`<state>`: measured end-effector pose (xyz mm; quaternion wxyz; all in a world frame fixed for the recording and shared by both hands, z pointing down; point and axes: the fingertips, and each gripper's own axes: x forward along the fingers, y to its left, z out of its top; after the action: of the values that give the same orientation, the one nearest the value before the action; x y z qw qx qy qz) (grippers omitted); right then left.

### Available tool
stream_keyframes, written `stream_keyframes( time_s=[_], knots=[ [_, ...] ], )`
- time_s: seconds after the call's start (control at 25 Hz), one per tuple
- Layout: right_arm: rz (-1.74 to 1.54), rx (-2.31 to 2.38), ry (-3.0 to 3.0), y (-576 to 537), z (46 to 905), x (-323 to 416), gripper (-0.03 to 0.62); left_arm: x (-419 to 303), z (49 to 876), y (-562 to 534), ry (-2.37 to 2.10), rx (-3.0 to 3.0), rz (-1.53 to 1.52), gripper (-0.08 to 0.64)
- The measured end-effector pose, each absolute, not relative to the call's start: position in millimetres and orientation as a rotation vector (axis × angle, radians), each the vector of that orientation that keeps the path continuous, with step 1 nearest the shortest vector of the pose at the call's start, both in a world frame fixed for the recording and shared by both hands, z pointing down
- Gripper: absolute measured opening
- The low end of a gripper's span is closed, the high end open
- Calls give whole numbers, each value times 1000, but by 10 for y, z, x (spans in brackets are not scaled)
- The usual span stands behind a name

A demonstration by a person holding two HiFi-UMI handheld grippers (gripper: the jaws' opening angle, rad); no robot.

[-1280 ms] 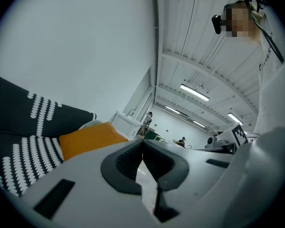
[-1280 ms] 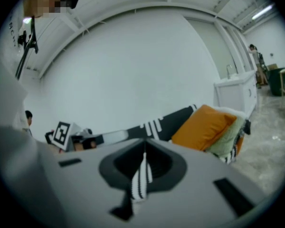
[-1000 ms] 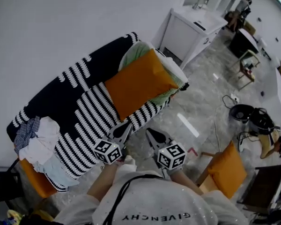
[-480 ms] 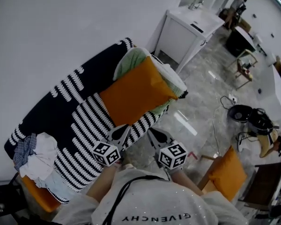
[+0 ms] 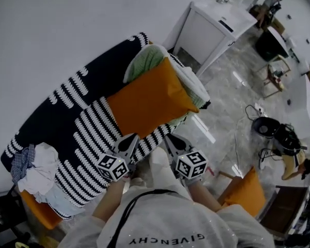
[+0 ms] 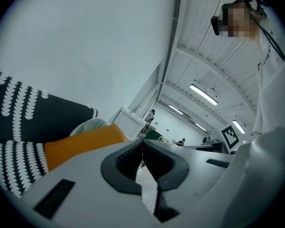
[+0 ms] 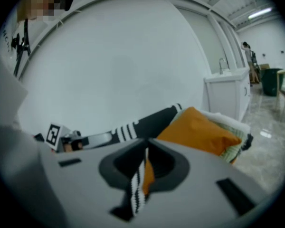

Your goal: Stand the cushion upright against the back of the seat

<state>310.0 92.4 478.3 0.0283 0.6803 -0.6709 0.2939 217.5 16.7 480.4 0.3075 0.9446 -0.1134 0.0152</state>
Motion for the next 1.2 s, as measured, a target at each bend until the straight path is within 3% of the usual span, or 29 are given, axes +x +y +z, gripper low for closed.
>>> stream_keyframes(
  time_s=[0.88, 1.2],
  knots=[
    [939, 1833, -2017, -877, 5555, 5220, 26, 3453, 5328, -642, -508, 2395, 101, 25],
    [987, 1761, -1974, -1543, 5987, 5646, 166, 3423, 5497, -716, -608, 2342, 130, 25]
  ],
)
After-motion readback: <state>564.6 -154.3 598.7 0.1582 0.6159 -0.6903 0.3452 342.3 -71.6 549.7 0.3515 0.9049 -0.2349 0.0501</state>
